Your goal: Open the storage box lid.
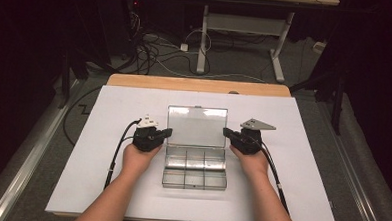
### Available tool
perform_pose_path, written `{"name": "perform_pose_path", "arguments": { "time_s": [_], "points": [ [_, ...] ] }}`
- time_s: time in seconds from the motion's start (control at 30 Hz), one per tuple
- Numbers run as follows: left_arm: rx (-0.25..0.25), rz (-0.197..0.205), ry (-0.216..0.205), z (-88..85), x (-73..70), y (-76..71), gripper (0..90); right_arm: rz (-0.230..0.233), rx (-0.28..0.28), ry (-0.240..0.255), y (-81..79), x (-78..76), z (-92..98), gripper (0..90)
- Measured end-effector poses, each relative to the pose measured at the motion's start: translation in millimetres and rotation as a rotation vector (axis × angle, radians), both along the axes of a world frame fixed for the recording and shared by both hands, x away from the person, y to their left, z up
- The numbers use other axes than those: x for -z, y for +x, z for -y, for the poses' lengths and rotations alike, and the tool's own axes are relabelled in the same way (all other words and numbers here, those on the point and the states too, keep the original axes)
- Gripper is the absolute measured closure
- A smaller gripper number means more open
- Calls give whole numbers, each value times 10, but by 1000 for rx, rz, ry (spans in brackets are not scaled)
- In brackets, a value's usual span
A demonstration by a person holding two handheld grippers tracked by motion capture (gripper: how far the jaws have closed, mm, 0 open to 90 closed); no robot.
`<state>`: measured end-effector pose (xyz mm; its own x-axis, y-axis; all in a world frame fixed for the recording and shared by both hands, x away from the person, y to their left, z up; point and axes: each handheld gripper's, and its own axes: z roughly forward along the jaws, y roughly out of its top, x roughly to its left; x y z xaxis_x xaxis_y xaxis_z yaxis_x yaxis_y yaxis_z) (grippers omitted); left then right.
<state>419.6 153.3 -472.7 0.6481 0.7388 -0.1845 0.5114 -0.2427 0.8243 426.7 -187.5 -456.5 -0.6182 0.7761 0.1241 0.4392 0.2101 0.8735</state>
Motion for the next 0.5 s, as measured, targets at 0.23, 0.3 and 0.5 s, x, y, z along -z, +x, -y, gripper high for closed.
{"name": "perform_pose_path", "arguments": {
  "time_s": [0.23,0.3,0.5],
  "points": [
    [-2,-22,18,23,46,54,870,-42,12,-17,33,69,-8,900],
    [0,-25,30,39,42,64,871,-60,16,-21,42,91,-8,900],
    [-8,-45,52,61,46,93,871,-89,15,-27,62,136,-32,900]
  ]
}}
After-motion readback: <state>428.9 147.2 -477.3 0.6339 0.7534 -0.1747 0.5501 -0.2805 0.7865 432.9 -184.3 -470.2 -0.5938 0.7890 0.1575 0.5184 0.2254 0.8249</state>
